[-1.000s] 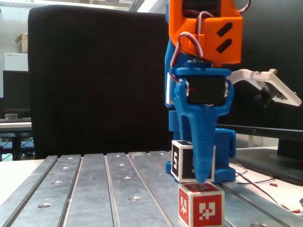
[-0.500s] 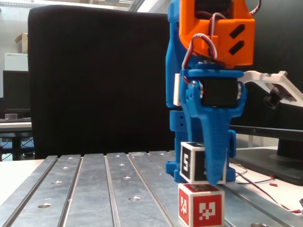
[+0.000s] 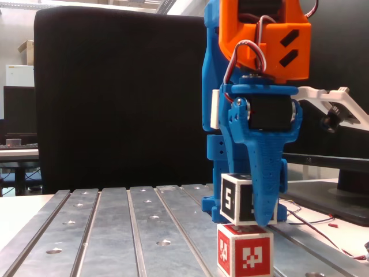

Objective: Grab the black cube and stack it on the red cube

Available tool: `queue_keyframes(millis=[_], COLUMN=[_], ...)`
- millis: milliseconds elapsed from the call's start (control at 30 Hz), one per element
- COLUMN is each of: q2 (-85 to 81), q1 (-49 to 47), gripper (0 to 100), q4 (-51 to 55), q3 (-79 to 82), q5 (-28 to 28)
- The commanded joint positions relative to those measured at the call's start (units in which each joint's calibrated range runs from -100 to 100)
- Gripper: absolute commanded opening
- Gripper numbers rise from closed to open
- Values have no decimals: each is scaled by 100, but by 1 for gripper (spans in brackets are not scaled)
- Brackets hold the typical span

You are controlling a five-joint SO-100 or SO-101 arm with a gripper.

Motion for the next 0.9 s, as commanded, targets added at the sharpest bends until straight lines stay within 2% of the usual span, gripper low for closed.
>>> queue_keyframes(millis=[0, 867], q2=[-33, -24], q1=[-2, 42], gripper=[17, 17], q4=[-26, -154], q3=[-89, 55], q5=[30, 46])
